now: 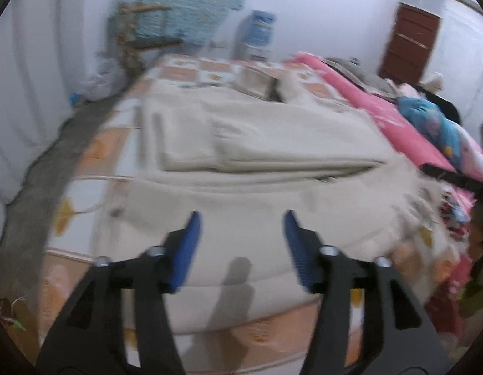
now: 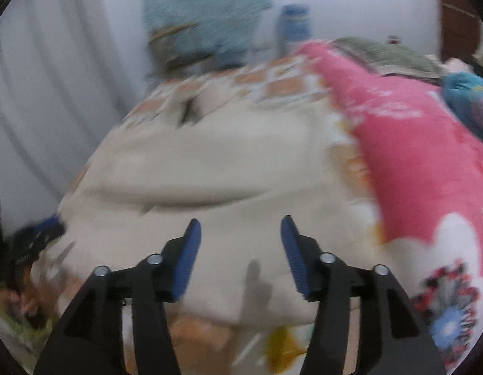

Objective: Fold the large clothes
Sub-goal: 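Withdraw both open tools above the folded jacket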

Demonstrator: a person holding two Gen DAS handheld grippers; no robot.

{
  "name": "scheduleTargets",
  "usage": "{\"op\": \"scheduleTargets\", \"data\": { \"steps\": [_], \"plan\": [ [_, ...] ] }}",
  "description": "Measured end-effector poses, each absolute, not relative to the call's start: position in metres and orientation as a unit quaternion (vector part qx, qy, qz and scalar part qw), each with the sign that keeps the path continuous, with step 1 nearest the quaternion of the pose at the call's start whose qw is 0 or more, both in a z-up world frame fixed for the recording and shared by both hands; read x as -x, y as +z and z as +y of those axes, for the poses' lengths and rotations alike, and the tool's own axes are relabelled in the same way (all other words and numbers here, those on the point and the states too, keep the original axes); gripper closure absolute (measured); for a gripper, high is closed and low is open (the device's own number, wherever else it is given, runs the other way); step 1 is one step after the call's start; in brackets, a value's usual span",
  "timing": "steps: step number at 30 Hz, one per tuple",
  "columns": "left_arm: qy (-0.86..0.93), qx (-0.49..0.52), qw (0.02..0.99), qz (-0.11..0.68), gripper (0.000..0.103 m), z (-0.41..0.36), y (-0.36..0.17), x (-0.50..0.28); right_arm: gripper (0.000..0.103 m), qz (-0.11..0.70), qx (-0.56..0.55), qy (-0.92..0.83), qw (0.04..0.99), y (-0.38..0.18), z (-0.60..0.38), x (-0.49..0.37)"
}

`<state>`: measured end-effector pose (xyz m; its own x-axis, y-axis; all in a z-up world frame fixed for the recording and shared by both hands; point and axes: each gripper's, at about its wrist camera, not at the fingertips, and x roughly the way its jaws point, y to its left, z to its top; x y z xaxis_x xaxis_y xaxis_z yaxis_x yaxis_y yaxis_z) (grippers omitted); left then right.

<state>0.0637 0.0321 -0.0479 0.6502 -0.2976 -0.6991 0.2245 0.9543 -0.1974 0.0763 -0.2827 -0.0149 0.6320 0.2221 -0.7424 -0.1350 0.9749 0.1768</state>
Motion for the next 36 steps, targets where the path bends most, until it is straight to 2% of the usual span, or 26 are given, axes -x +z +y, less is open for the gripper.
{"op": "scheduleTargets", "data": {
  "steps": [1,3,5,8,11,15,18,19,20,24,30,34,36],
  "plan": [
    [-0.156,0.045,0.899,0.406,0.037,0.023,-0.052,-0.065,0.047,0.429,-0.044,0.113,0.895,-0.024,-0.270,-0.075],
    [-0.158,0.025,0.891,0.426,0.036,0.006,-0.061,-0.065,0.047,0.450,-0.025,0.120,0.884,-0.041,-0.252,-0.075],
    [-0.135,-0.017,0.884,0.448,0.031,-0.010,-0.077,-0.067,0.041,0.464,-0.009,0.112,0.879,-0.058,-0.242,-0.074],
    [-0.121,-0.038,0.892,0.435,0.027,-0.017,-0.080,-0.064,0.038,0.454,0.023,0.094,0.886,-0.066,-0.231,-0.066],
    [-0.124,-0.024,0.889,0.439,0.025,-0.013,-0.079,-0.067,0.038,0.467,0.010,0.086,0.880,-0.056,-0.230,-0.069],
    [-0.120,-0.019,0.890,0.439,0.024,-0.008,-0.079,-0.063,0.037,0.431,-0.004,0.136,0.892,-0.037,-0.217,-0.058],
    [-0.115,-0.018,0.891,0.438,0.023,-0.007,-0.080,-0.064,0.033,0.450,0.031,0.135,0.882,-0.055,-0.197,-0.058],
    [-0.114,-0.017,0.890,0.441,0.023,-0.007,-0.080,-0.065,0.027,0.461,0.042,0.125,0.878,-0.066,-0.194,-0.059],
    [-0.114,-0.014,0.889,0.444,0.022,-0.007,-0.079,-0.066,0.019,0.444,0.038,0.114,0.888,-0.067,-0.197,-0.056],
    [-0.108,0.001,0.881,0.460,0.022,0.000,-0.074,-0.071,0.019,0.458,0.009,0.103,0.883,-0.059,-0.209,-0.059],
    [-0.073,0.015,0.877,0.475,0.019,0.023,-0.073,-0.076,0.018,0.411,0.018,0.009,0.911,-0.037,-0.244,-0.054],
    [-0.063,-0.001,0.872,0.486,0.016,0.023,-0.078,-0.079,0.012,0.463,-0.010,-0.071,0.883,-0.065,-0.278,-0.070],
    [-0.061,-0.015,0.869,0.490,0.013,0.019,-0.079,-0.080,0.009,0.457,-0.042,-0.058,0.887,-0.069,-0.288,-0.067]
  ]
}}
